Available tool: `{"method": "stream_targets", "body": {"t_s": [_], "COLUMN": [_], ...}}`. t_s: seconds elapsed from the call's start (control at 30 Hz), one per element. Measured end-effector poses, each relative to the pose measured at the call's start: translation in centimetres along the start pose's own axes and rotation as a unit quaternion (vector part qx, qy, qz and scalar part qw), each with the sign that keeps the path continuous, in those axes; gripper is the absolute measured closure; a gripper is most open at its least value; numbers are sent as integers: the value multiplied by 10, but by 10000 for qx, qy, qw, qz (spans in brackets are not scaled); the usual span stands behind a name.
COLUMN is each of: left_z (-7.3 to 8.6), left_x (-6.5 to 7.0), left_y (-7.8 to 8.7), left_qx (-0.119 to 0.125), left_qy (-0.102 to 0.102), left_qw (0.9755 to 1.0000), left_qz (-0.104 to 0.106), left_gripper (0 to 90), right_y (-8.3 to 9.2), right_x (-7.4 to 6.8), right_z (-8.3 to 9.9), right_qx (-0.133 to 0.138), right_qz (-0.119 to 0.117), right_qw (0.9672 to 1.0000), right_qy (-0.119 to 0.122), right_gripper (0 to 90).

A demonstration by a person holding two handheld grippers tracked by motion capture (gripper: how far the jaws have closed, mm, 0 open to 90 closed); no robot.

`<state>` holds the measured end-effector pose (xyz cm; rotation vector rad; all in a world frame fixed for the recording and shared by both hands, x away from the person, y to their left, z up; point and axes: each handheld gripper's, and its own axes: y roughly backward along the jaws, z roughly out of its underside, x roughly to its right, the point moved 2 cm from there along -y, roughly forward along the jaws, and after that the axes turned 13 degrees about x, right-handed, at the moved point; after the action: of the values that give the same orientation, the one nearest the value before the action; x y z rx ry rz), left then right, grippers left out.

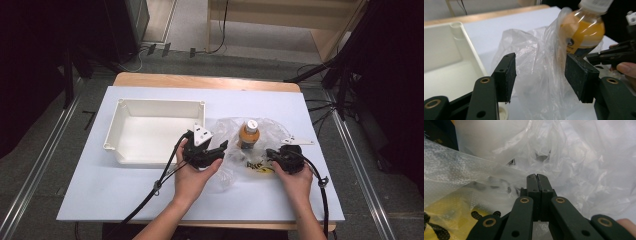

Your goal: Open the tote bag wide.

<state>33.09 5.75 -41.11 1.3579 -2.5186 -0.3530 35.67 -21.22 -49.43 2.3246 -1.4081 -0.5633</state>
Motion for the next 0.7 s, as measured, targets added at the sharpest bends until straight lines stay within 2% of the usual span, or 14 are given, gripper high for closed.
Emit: {"method": "stream_targets", "body": {"t_s": [0.07, 0.1, 0.13, 0.17, 0.2, 0.23, 0.27, 0.33, 0.37, 0.4, 0.47, 0.7], "left_z": [2, 5, 5, 8, 10, 13, 16, 23, 26, 31, 37, 51], "left_x": [2, 4, 4, 5, 6, 6, 7, 9, 10, 13, 16, 16], "left_y": [-7, -13, -13, -15, -18, -20, -23, -26, -28, -30, -31, -32], "left_qx": [-90, -230, -230, -342, -420, -520, -611, -742, -798, -863, -886, -930], "left_qy": [-53, -151, -151, -221, -247, -281, -319, -415, -437, -434, -462, -457], "left_qw": [9999, 9995, 9995, 9990, 9985, 9979, 9973, 9959, 9955, 9952, 9950, 9946], "left_qz": [-1, -121, -121, -186, -231, -261, -271, -296, -277, -153, -95, -97], "left_gripper": [491, 583, 634, 634, 702, 812, 812, 900, 900, 900, 900, 900], "right_y": [0, 1, 1, 1, 1, 1, 1, 1, 1, 1, 2, 3], "right_x": [0, 0, 0, 0, 0, 0, 0, 0, -1, -1, -1, -1], "right_z": [0, 0, 0, 0, 0, 0, 0, 0, 0, 0, 0, 0], "right_qx": [9, 29, 29, 34, 29, 44, 44, 61, 68, 87, 100, 131], "right_qz": [-16, -37, -37, -39, -45, -50, -50, -58, -57, -61, -67, -94], "right_qw": [10000, 10000, 10000, 10000, 10000, 10000, 10000, 9999, 9999, 9999, 9999, 9998], "right_qy": [13, 8, 8, 10, 17, 47, 47, 57, 55, 65, 79, 97], "right_gripper": [900, 900, 900, 900, 900, 900, 900, 900, 900, 900, 900, 900]}}
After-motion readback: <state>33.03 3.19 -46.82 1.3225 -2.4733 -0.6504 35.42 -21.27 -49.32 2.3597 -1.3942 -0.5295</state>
